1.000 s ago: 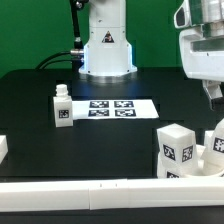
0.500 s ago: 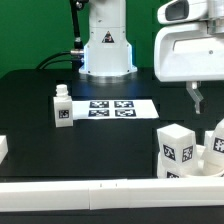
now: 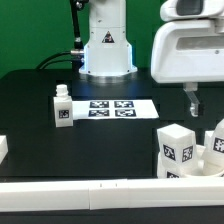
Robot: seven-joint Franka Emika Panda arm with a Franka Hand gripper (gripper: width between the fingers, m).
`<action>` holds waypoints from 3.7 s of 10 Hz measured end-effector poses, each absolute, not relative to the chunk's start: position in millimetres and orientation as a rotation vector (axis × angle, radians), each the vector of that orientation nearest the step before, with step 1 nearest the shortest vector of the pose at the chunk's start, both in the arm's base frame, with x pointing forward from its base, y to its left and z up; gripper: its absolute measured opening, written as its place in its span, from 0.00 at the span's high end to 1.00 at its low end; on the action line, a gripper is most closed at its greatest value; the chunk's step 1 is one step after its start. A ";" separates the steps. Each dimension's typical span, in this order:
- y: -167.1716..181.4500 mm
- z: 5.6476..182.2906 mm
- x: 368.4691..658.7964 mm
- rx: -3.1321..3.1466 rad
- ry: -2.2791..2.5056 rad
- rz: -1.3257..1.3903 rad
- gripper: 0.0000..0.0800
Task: Assemble stool
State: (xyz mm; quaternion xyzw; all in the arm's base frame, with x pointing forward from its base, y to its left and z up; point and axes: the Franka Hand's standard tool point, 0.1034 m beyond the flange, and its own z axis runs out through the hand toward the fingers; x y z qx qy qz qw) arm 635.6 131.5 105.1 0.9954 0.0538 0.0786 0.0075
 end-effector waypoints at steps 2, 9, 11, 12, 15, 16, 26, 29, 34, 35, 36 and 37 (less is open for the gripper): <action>137.6 102.4 634.4 3.065 0.480 0.192 0.19; 133.1 83.7 637.7 3.003 0.675 -0.053 0.19; 141.9 80.6 639.6 2.991 0.653 -0.018 0.19; 140.3 80.6 640.0 2.991 0.646 -0.017 0.19; 136.2 80.8 641.0 3.016 0.490 -0.011 0.51; 134.7 80.9 641.4 3.030 0.390 -0.007 0.58; 104.0 78.9 642.1 2.747 -1.462 0.081 0.58; 95.9 77.3 633.3 2.413 -2.062 0.148 0.58; 94.7 76.2 626.5 1.912 -2.567 0.129 0.58; 98.7 76.6 623.6 1.787 -2.678 0.139 0.58; 100.4 76.8 622.1 1.726 -2.744 0.157 0.58; 100.6 76.6 620.5 1.687 -2.786 0.181 0.58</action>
Offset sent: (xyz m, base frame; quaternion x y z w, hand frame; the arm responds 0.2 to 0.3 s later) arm 0.0000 0.0000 0.0000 0.0000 0.0000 -0.1938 0.9810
